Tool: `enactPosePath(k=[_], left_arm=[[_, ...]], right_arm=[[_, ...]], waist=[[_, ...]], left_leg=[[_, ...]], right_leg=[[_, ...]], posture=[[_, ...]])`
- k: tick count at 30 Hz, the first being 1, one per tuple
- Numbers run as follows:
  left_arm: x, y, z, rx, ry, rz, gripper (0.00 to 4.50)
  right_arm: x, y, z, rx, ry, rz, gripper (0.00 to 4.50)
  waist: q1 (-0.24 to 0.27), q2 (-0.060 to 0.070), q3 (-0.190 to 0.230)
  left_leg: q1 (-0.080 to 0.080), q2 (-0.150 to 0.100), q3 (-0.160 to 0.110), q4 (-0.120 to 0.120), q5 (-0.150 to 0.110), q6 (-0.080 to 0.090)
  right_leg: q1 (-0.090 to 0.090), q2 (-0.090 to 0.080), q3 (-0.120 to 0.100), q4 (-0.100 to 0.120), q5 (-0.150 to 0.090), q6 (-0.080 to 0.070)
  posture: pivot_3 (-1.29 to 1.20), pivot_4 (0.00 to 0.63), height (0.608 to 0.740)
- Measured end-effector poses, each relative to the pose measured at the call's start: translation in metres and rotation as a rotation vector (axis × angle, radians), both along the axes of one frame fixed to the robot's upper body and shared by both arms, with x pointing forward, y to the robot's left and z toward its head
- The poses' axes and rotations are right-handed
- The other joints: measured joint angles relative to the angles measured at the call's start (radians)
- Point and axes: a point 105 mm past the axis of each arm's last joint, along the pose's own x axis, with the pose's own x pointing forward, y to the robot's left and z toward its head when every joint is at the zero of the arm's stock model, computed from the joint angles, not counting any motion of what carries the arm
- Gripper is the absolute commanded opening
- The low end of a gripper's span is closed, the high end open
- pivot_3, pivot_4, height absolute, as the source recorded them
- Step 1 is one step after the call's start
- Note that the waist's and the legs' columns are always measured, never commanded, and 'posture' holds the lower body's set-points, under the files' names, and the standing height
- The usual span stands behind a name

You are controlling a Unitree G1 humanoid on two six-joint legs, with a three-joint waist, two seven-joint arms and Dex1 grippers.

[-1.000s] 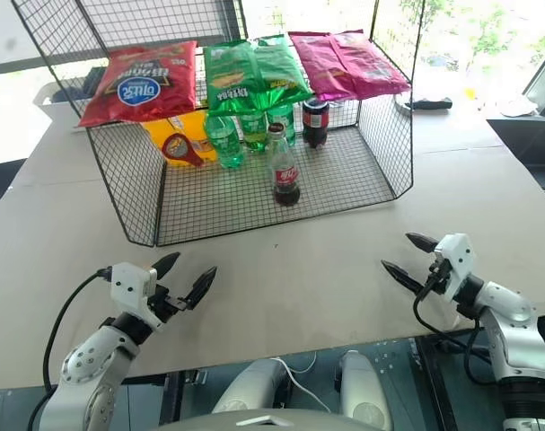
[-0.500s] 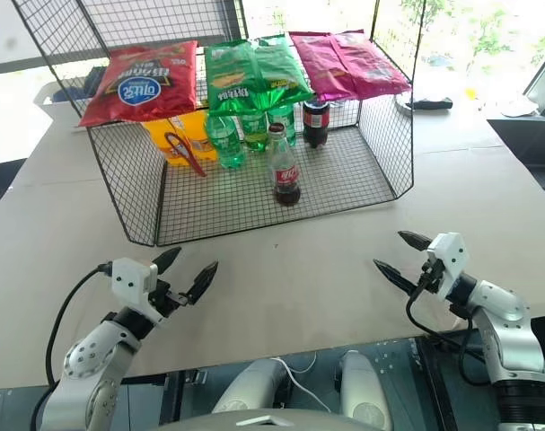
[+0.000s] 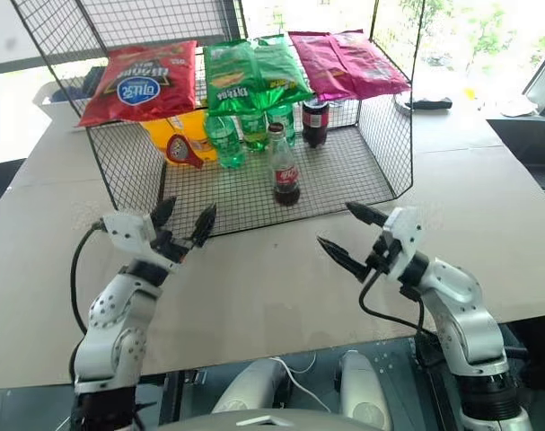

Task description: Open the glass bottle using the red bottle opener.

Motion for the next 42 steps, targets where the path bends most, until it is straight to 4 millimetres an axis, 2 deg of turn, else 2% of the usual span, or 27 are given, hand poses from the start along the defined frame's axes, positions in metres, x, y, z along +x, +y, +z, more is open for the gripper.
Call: enactPosePath(k=[2,6,9,14,17,21,22,25,34,42], left_arm=[[0.011,0.002,0.013,-0.013,-0.045,0.036,4.5],[0.031,0.011,0.029,-0.049,-0.091,0.093,4.5],[0.04,0.011,0.036,-0.052,-0.109,0.077,4.5],[0.047,0.012,0.035,-0.044,-0.103,0.054,4.5],[0.054,0.01,0.041,-0.052,-0.124,0.04,4.5],[0.057,0.006,0.052,-0.053,-0.166,0.024,3.57],[0.056,0.005,0.052,-0.056,-0.171,0.021,3.03],[0.055,0.006,0.05,-0.058,-0.174,0.024,2.13],[0.053,0.008,0.05,-0.025,-0.182,0.04,2.14],[0.048,0.016,0.053,0.206,-0.23,0.15,2.14]], right_arm=[[-0.003,0.012,0.015,0.036,-0.023,0.036,4.39],[-0.003,0.021,0.03,0.065,-0.036,0.055,4.39],[-0.004,0.027,0.039,0.074,-0.058,0.081,4.39],[-0.004,0.028,0.041,0.076,-0.06,0.086,4.39],[-0.005,0.028,0.041,0.075,-0.061,0.089,4.39],[-0.006,0.029,0.041,0.07,-0.067,0.097,4.5],[-0.006,0.029,0.04,0.071,-0.072,0.094,4.5],[-0.006,0.028,0.039,0.071,-0.072,0.091,4.5],[-0.004,0.027,0.037,0.073,-0.072,0.086,4.5],[-0.005,0.027,0.036,0.072,-0.072,0.088,4.5]], waist=[[0.001,0.0,0.0],[0.0,0.0,0.0],[-0.002,0.0,0.0],[-0.002,0.0,0.0],[0.0,-0.001,0.0],[-0.003,-0.001,0.0],[-0.004,-0.001,0.0],[-0.004,-0.001,-0.001],[-0.002,-0.001,-0.001],[-0.003,-0.001,-0.001]], left_leg=[[-0.001,0.0,-0.001,0.0,0.0,0.0],[-0.002,-0.001,-0.001,0.0,0.0,0.0],[-0.003,-0.001,-0.001,0.0,0.0,0.0],[-0.005,-0.001,-0.001,0.0,0.0,0.0],[-0.005,-0.002,-0.001,0.0,0.0,0.0],[-0.005,-0.002,-0.001,0.0,0.0,0.0],[-0.005,-0.002,-0.001,0.0,0.0,0.0],[-0.008,-0.002,-0.001,0.001,0.001,0.0],[-0.013,-0.002,-0.001,0.002,0.001,0.0],[-0.013,-0.002,-0.001,0.002,0.001,0.0]], right_leg=[[-0.001,0.0,-0.001,0.0,0.0,0.0],[-0.003,0.0,0.0,0.0,0.0,0.0],[-0.004,0.0,0.0,0.0,0.0,0.0],[-0.006,0.0,0.0,0.0,0.0,0.0],[-0.006,0.0,-0.001,0.0,0.0,0.0],[-0.006,0.0,0.0,0.0,0.0,0.0],[-0.007,0.0,0.0,0.0,0.0,0.0],[-0.009,0.0,0.0,0.001,0.0,0.0],[-0.014,0.0,0.0,0.002,0.001,-0.001],[-0.014,0.0,0.0,0.002,0.001,-0.001]], posture=[[0.0,0.15,0.734],[0.0,0.15,0.734],[0.0,0.15,0.734],[0.0,0.15,0.734],[0.0,0.15,0.734],[0.0,0.15,0.734],[0.0,0.15,0.734],[0.0,0.15,0.734],[0.0,0.15,0.734],[0.0,0.15,0.734]])
